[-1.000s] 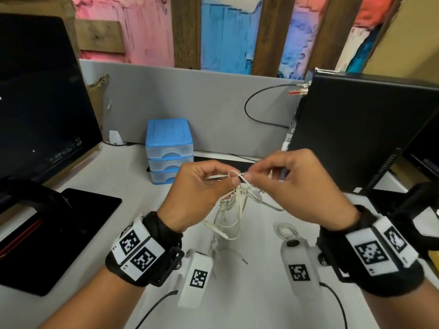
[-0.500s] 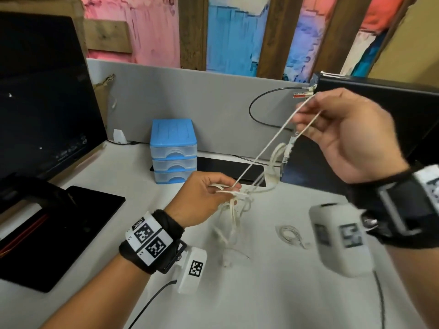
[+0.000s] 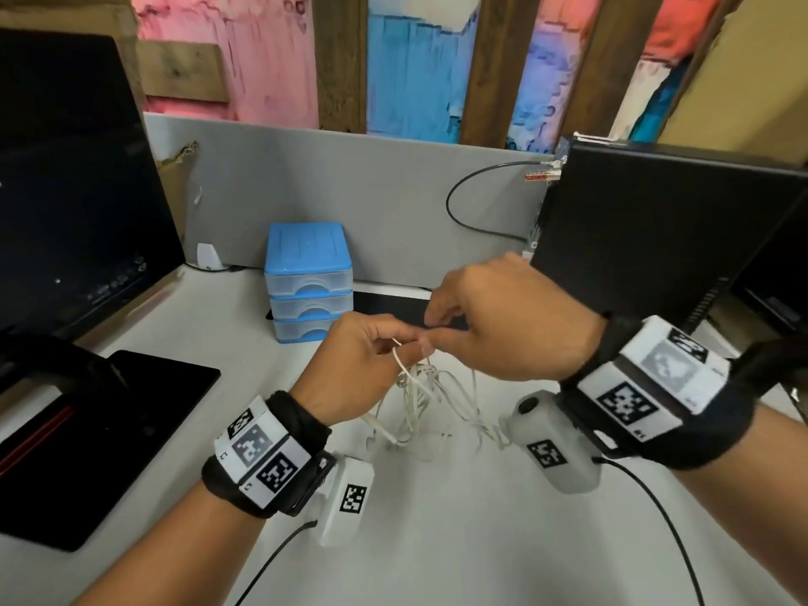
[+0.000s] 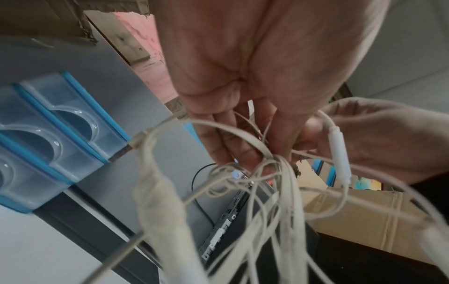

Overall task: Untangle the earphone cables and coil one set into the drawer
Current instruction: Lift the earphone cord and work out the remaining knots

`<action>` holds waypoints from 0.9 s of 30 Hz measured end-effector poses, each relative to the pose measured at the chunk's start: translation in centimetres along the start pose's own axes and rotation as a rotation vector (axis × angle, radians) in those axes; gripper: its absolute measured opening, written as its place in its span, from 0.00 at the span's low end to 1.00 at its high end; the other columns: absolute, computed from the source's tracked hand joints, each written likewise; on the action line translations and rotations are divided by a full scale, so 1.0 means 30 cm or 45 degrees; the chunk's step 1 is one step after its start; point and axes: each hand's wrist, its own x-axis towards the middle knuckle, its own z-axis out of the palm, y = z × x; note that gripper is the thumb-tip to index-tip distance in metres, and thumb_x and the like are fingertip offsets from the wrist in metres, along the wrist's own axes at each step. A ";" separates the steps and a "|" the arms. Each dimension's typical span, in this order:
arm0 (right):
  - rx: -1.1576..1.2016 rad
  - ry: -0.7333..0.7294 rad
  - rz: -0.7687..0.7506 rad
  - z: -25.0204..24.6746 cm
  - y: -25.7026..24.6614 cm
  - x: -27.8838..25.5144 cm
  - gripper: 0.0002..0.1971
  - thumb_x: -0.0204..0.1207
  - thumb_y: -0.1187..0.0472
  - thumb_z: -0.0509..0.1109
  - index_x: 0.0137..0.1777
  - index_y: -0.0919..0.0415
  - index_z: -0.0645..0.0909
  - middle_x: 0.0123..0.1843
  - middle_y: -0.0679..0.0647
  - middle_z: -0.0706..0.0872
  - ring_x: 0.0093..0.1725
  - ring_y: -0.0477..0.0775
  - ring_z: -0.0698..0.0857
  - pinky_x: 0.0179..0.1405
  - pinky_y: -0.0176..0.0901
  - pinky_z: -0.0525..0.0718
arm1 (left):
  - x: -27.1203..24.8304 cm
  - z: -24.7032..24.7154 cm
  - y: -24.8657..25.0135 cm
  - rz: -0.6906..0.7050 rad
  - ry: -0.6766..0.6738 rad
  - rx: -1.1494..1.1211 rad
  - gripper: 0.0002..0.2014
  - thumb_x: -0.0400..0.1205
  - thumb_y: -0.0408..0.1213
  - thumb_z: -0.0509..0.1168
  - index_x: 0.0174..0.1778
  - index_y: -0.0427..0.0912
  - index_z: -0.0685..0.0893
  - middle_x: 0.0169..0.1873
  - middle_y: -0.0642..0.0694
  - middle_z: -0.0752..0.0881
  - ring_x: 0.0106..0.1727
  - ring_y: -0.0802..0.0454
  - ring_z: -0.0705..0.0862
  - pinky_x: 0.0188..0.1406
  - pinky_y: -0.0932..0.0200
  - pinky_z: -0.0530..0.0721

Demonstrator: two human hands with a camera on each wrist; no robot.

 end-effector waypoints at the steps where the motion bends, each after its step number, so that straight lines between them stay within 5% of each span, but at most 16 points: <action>1: 0.029 -0.049 0.023 0.010 0.002 0.005 0.13 0.78 0.44 0.66 0.44 0.49 0.89 0.39 0.47 0.90 0.40 0.51 0.87 0.51 0.53 0.85 | 0.000 -0.001 0.001 0.007 -0.001 -0.002 0.06 0.76 0.40 0.75 0.46 0.45 0.94 0.36 0.48 0.90 0.37 0.46 0.88 0.42 0.50 0.88; 4: 0.136 -0.094 0.075 0.017 0.009 0.016 0.09 0.77 0.48 0.69 0.42 0.48 0.90 0.33 0.46 0.89 0.35 0.49 0.86 0.41 0.51 0.88 | -0.001 -0.004 0.006 -0.008 0.013 -0.036 0.08 0.74 0.41 0.76 0.46 0.43 0.93 0.38 0.44 0.91 0.39 0.44 0.89 0.44 0.48 0.89; 8: 0.103 0.010 0.072 -0.001 0.009 0.026 0.07 0.76 0.54 0.69 0.42 0.49 0.89 0.34 0.45 0.88 0.36 0.51 0.85 0.41 0.51 0.88 | 0.002 0.001 0.009 -0.058 0.034 -0.088 0.05 0.75 0.36 0.77 0.45 0.45 0.93 0.36 0.43 0.92 0.38 0.41 0.91 0.43 0.51 0.90; 13: 0.197 0.677 0.146 -0.116 0.113 0.061 0.09 0.77 0.55 0.66 0.44 0.56 0.87 0.40 0.53 0.89 0.40 0.56 0.86 0.43 0.51 0.86 | 0.009 -0.012 -0.023 -0.139 0.094 -0.068 0.02 0.77 0.38 0.75 0.42 0.45 0.93 0.32 0.43 0.92 0.33 0.43 0.88 0.38 0.53 0.88; 17: 0.447 1.182 0.326 -0.251 0.273 0.084 0.04 0.77 0.55 0.67 0.44 0.50 0.84 0.40 0.50 0.86 0.32 0.33 0.78 0.36 0.28 0.75 | 0.016 -0.036 -0.052 -0.192 0.081 -0.100 0.05 0.75 0.40 0.76 0.41 0.43 0.93 0.35 0.39 0.91 0.33 0.51 0.86 0.41 0.54 0.86; 19: 0.494 1.330 0.449 -0.280 0.338 0.085 0.04 0.75 0.52 0.66 0.42 0.46 0.82 0.39 0.48 0.84 0.30 0.33 0.77 0.34 0.31 0.77 | 0.019 -0.045 -0.046 -0.187 0.084 -0.150 0.07 0.73 0.42 0.76 0.41 0.44 0.93 0.36 0.40 0.92 0.33 0.54 0.86 0.40 0.58 0.85; 21: 0.435 1.239 0.551 -0.273 0.374 0.086 0.06 0.74 0.54 0.65 0.44 0.49 0.84 0.41 0.50 0.85 0.32 0.36 0.78 0.35 0.33 0.80 | 0.020 -0.051 -0.037 -0.181 0.096 -0.182 0.07 0.71 0.44 0.76 0.40 0.45 0.93 0.37 0.40 0.92 0.34 0.51 0.86 0.40 0.58 0.86; 23: 0.330 0.988 0.565 -0.224 0.357 0.082 0.14 0.73 0.58 0.62 0.55 0.53 0.84 0.50 0.52 0.88 0.41 0.44 0.83 0.49 0.44 0.86 | 0.021 -0.054 -0.029 -0.154 0.110 -0.195 0.05 0.71 0.44 0.75 0.38 0.48 0.93 0.37 0.42 0.92 0.35 0.50 0.87 0.41 0.58 0.86; 25: 0.286 0.796 0.386 -0.154 0.278 0.067 0.20 0.75 0.60 0.62 0.67 0.54 0.81 0.59 0.53 0.88 0.55 0.54 0.85 0.62 0.55 0.83 | 0.020 -0.053 -0.016 -0.110 0.115 -0.196 0.04 0.71 0.44 0.75 0.38 0.50 0.93 0.37 0.44 0.92 0.36 0.50 0.88 0.40 0.60 0.86; 27: 0.265 0.626 0.135 -0.084 0.168 0.054 0.21 0.79 0.56 0.64 0.71 0.55 0.79 0.65 0.53 0.87 0.65 0.55 0.83 0.70 0.54 0.78 | 0.020 -0.049 -0.005 -0.080 0.107 -0.185 0.03 0.71 0.43 0.75 0.38 0.50 0.93 0.36 0.45 0.92 0.36 0.50 0.88 0.40 0.59 0.87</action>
